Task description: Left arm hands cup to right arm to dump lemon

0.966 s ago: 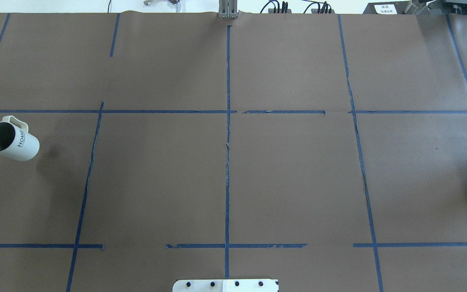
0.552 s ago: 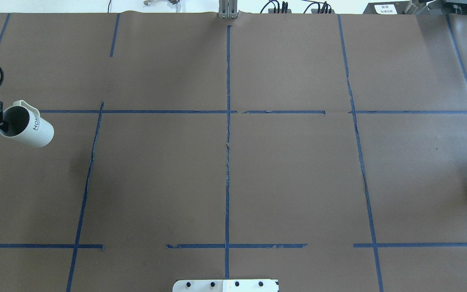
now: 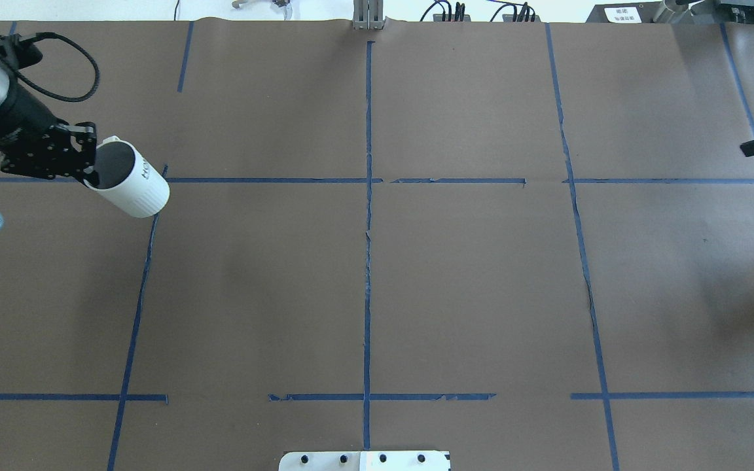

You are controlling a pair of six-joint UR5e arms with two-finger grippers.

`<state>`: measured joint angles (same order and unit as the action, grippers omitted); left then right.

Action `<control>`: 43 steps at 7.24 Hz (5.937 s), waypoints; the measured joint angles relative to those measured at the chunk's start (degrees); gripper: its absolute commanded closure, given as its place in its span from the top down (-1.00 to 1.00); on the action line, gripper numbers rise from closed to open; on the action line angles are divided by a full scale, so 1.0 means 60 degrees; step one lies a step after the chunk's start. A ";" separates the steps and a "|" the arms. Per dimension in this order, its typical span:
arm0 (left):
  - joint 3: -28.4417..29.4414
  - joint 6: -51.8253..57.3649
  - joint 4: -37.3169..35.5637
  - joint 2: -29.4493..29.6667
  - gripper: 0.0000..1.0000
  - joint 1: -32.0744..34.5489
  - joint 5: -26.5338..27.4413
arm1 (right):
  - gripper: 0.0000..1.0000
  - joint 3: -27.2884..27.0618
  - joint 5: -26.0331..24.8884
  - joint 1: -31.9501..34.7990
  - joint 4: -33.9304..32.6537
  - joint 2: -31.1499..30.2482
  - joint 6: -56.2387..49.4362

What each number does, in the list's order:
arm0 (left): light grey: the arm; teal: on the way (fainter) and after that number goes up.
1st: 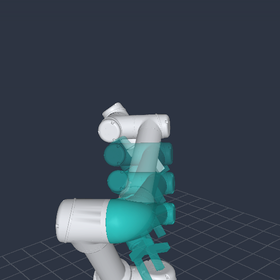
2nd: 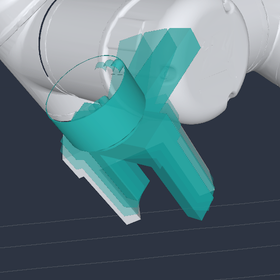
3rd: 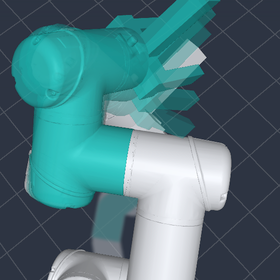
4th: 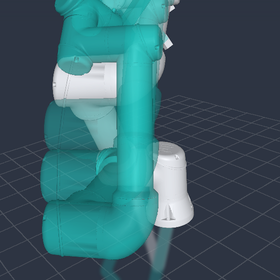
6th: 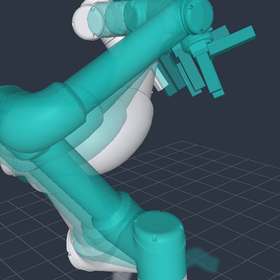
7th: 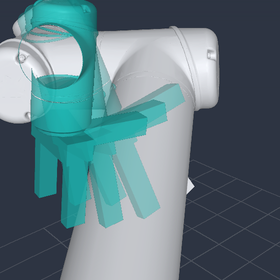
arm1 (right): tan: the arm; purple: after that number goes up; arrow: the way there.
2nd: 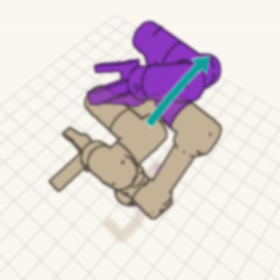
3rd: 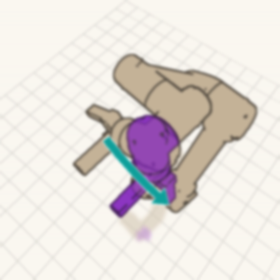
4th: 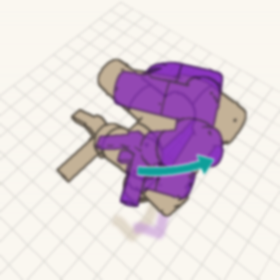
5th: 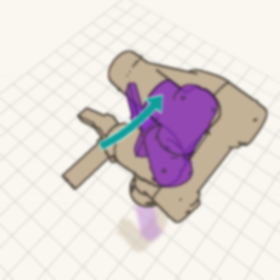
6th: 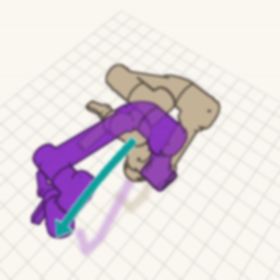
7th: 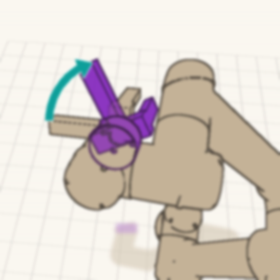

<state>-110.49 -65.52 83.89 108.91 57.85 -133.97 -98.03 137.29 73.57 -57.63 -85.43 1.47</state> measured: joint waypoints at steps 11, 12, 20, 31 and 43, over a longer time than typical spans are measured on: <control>0.1555 -0.5453 -0.0048 0.3547 -1.00 -0.1830 -0.0066 | 0.97 0.0049 -1.0055 -0.8782 0.5428 0.3285 0.4527; 0.1548 -0.5760 -0.0042 0.3682 -1.00 -0.2004 -0.0068 | 0.97 0.0056 -1.0370 -0.8959 0.5469 0.3343 0.4341; 0.1454 -0.7273 0.0330 0.4317 -1.00 -0.2991 -0.0066 | 0.98 0.0077 -1.0823 -0.9179 0.5488 0.3385 0.4061; 0.1463 -0.7434 0.0807 0.4304 -1.00 -0.3080 -0.0069 | 0.98 0.0078 -1.0826 -0.9209 0.5488 0.3385 0.4061; 0.1297 -0.5093 0.1093 0.3179 1.00 -0.1922 -0.1588 | -0.88 0.0043 -1.0750 -0.9105 0.4840 0.3342 0.4037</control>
<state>-102.71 -96.08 90.45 127.99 46.32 -143.50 -97.77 72.79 18.94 -28.59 -65.38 25.70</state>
